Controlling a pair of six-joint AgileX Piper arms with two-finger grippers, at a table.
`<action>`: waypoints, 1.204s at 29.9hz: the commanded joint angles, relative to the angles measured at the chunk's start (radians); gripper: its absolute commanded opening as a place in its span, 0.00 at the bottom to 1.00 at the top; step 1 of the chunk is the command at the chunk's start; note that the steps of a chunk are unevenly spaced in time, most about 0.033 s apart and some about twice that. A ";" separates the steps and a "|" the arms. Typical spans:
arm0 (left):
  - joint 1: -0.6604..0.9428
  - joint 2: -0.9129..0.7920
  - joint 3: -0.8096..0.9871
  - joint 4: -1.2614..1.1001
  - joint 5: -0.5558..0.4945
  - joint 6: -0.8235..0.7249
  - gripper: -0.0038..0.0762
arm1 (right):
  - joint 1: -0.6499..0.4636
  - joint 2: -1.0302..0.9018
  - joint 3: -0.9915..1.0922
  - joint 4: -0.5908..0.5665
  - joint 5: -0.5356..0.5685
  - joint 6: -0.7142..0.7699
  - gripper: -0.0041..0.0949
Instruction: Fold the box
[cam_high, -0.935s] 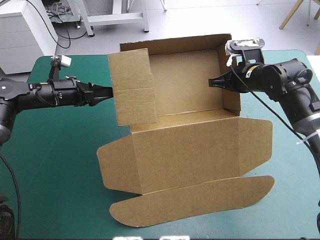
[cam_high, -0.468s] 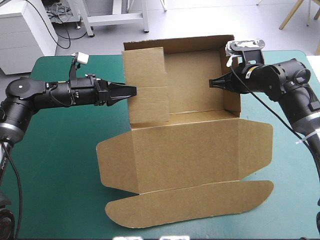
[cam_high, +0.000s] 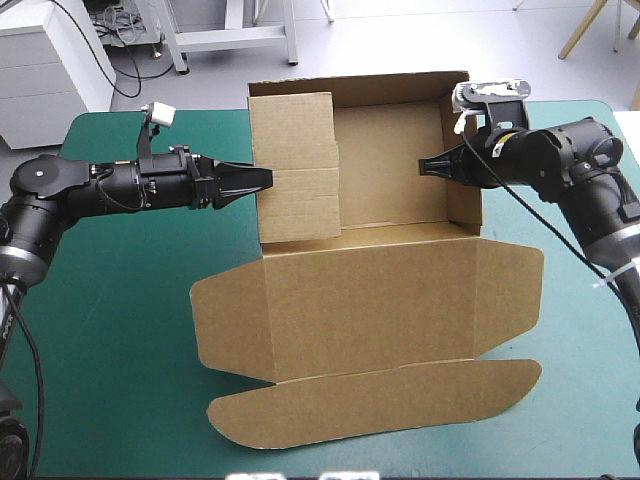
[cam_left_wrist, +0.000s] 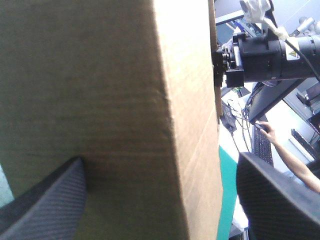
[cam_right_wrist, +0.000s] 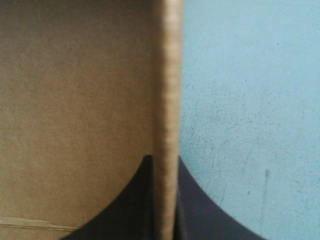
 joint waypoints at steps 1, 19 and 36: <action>-0.009 -0.033 -0.029 -0.079 0.047 -0.004 0.77 | 0.009 -0.032 -0.031 0.045 -0.062 0.005 0.02; -0.491 -0.072 -0.165 1.325 -0.421 -1.169 0.72 | 0.195 -0.032 -0.031 -0.143 -0.134 0.172 0.03; -0.506 -0.027 -0.165 1.404 -0.480 -1.211 0.05 | 0.195 -0.032 -0.031 -0.142 -0.118 0.168 0.03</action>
